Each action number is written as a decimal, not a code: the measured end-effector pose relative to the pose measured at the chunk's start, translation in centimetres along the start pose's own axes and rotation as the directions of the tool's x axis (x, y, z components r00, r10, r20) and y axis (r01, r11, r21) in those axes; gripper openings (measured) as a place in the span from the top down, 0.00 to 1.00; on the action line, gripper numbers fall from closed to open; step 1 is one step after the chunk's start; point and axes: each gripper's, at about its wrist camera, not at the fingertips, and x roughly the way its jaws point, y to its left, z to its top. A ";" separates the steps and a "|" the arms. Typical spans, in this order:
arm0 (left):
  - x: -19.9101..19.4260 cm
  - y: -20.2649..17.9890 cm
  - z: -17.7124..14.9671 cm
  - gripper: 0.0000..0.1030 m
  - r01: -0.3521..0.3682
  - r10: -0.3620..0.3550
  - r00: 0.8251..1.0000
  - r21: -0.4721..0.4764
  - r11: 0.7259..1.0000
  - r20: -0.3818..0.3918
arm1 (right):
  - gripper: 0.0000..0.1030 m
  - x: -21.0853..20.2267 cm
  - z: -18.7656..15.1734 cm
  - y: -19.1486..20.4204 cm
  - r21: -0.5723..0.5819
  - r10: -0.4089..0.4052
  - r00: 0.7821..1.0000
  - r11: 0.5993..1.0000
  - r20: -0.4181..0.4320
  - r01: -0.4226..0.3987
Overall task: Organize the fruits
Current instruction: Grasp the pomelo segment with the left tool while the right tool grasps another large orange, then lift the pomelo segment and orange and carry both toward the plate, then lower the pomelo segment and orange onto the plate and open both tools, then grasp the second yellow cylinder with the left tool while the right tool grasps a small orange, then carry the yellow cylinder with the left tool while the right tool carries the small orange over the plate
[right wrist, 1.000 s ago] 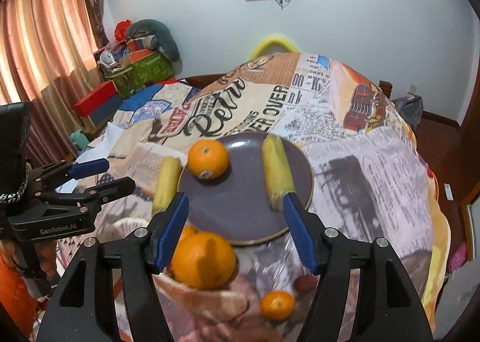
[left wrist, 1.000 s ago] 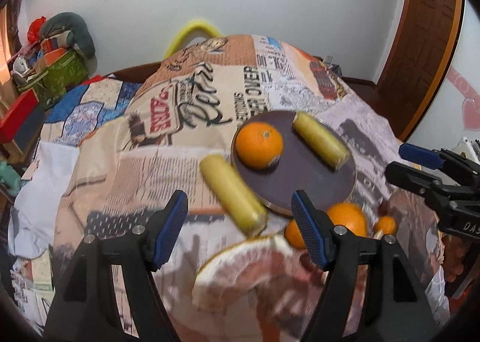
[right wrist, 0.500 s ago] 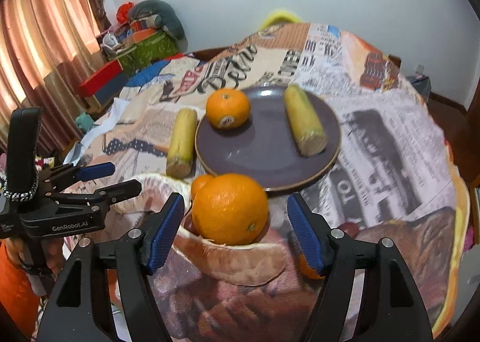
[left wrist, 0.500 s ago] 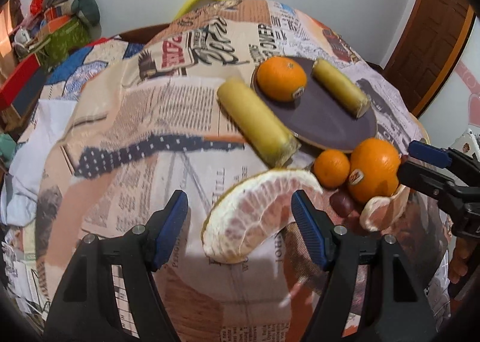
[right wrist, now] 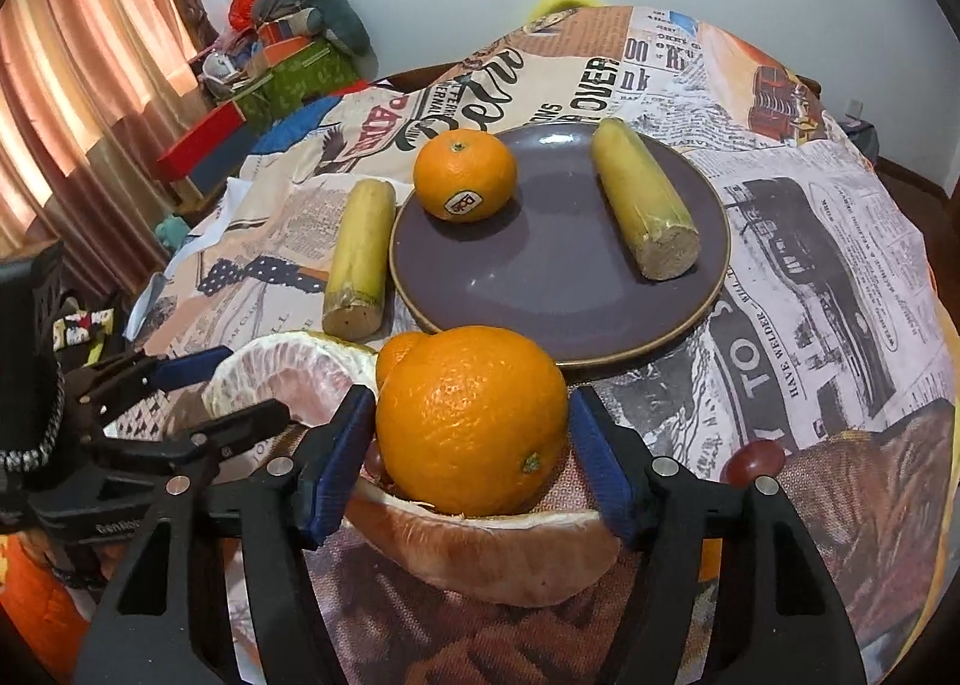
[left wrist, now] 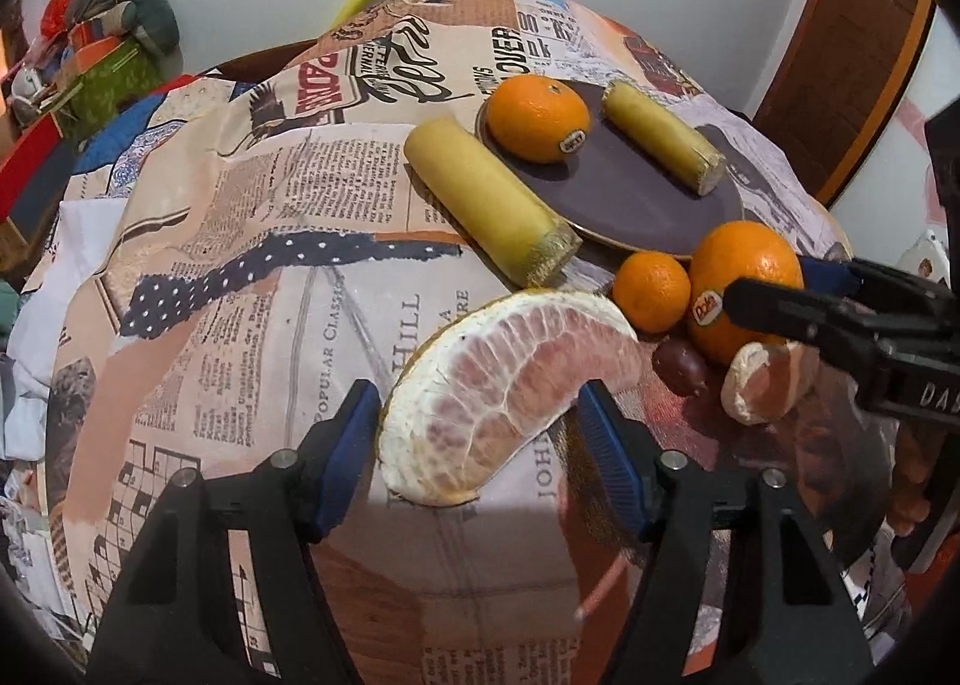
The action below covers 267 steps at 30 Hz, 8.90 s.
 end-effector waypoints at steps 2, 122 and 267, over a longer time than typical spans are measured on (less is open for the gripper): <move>-0.4 -0.2 -0.3 0.43 0.008 -0.008 1.000 0.003 1.000 -0.004 | 0.40 -0.3 0.0 0.1 -0.002 0.004 1.000 1.000 0.005 -0.004; 5.3 -3.1 14.6 0.52 0.105 -0.113 0.981 0.057 0.993 0.155 | 0.40 2.3 10.9 -5.6 -0.041 0.033 0.995 0.999 0.098 -0.030; -1.6 -0.4 8.2 0.65 0.077 -0.074 0.990 -0.021 0.997 0.121 | 0.69 -5.2 0.1 -7.8 0.078 -0.077 0.985 0.995 0.151 0.066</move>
